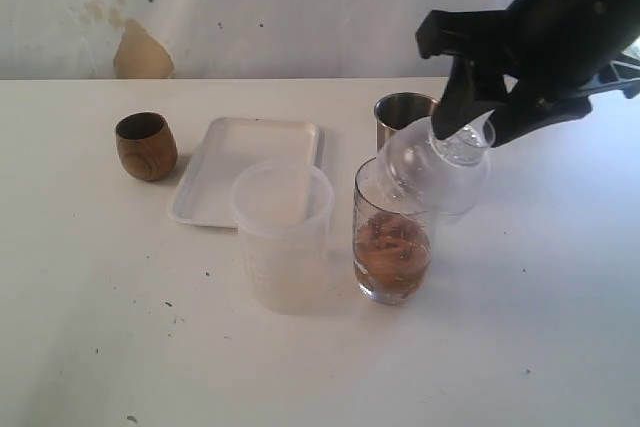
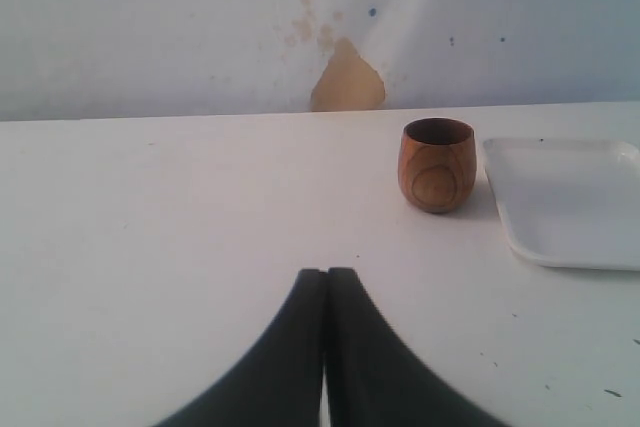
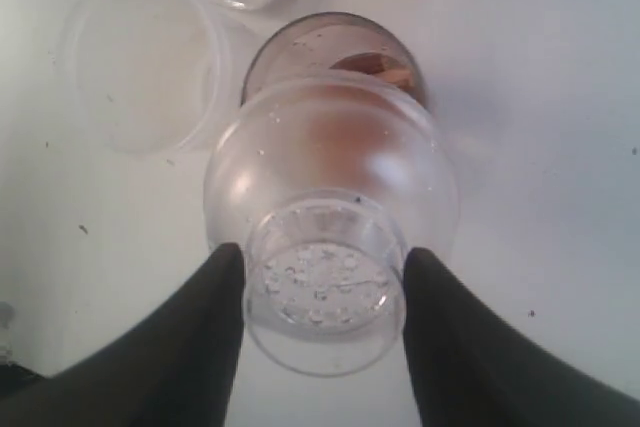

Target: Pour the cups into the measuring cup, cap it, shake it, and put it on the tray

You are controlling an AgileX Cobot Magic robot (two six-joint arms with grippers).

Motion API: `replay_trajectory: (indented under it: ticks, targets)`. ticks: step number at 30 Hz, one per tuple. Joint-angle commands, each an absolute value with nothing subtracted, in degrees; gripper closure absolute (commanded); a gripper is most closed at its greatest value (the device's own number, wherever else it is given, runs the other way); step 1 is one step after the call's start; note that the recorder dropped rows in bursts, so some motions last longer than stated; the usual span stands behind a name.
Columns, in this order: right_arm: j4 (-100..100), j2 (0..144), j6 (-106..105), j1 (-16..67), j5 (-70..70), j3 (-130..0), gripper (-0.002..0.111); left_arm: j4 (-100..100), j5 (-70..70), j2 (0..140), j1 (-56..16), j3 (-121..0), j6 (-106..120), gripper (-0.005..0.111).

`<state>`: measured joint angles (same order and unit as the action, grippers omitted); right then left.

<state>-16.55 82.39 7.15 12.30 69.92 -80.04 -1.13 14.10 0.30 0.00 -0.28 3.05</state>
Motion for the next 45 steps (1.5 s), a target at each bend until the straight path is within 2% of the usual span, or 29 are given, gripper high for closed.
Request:
replay_trajectory:
  ticks: [1, 45]
  targets:
    - [-15.44, 85.06, 9.1, 14.34, 69.96, -83.83, 0.108, -1.19, 13.56, 0.0, 0.0, 0.0, 2.95, 0.107]
    - [-11.05, 91.45, 10.19, 14.38, 69.96, -86.18, 0.108, -1.19, 13.56, 0.0, 0.0, 0.0, 2.95, 0.107]
